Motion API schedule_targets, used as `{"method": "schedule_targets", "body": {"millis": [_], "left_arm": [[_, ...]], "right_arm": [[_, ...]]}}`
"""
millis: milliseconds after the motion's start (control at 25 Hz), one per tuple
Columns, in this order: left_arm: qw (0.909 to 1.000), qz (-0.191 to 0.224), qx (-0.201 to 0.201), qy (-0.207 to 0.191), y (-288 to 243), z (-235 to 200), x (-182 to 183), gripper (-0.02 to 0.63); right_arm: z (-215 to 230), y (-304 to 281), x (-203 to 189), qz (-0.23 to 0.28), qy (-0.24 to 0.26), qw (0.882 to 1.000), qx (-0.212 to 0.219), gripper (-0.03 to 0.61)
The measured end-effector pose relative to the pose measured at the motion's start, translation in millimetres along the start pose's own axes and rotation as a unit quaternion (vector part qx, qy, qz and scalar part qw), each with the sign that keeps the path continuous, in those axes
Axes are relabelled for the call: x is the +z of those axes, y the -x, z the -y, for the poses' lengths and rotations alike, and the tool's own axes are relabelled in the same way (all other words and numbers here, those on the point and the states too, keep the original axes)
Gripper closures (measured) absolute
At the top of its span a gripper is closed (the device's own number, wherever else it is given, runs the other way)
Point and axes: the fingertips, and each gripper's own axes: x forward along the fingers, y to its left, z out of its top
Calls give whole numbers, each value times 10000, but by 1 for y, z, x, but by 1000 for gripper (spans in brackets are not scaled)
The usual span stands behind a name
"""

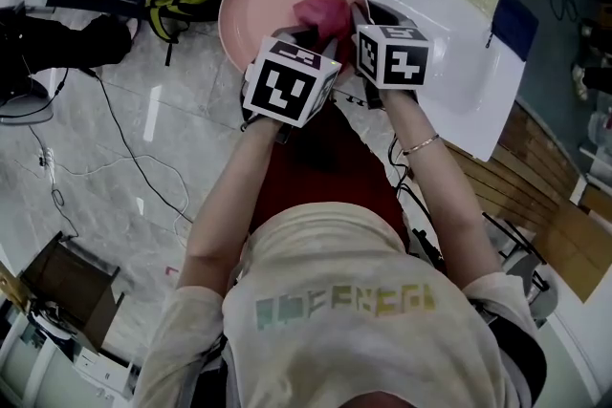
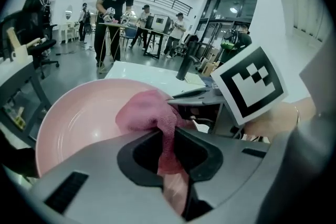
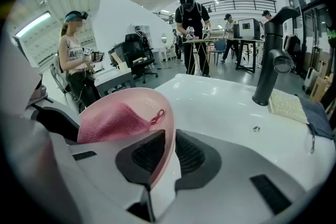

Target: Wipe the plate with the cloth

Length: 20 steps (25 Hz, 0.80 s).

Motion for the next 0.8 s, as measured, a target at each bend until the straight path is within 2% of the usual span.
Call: {"method": "schedule_targets", "body": {"millis": [280, 560, 800], "left_arm": [[9996, -174, 58, -208, 7, -1, -14, 546], [9983, -265, 337, -385, 26, -17, -27, 546], [9980, -365, 403, -309, 37, -27, -37, 546]], "right_arm": [[1, -1, -1, -14, 161, 9999, -15, 500], [-3, -2, -1, -17, 267, 9996, -40, 500], [-2, -1, 0, -14, 302, 9995, -68, 500]]}}
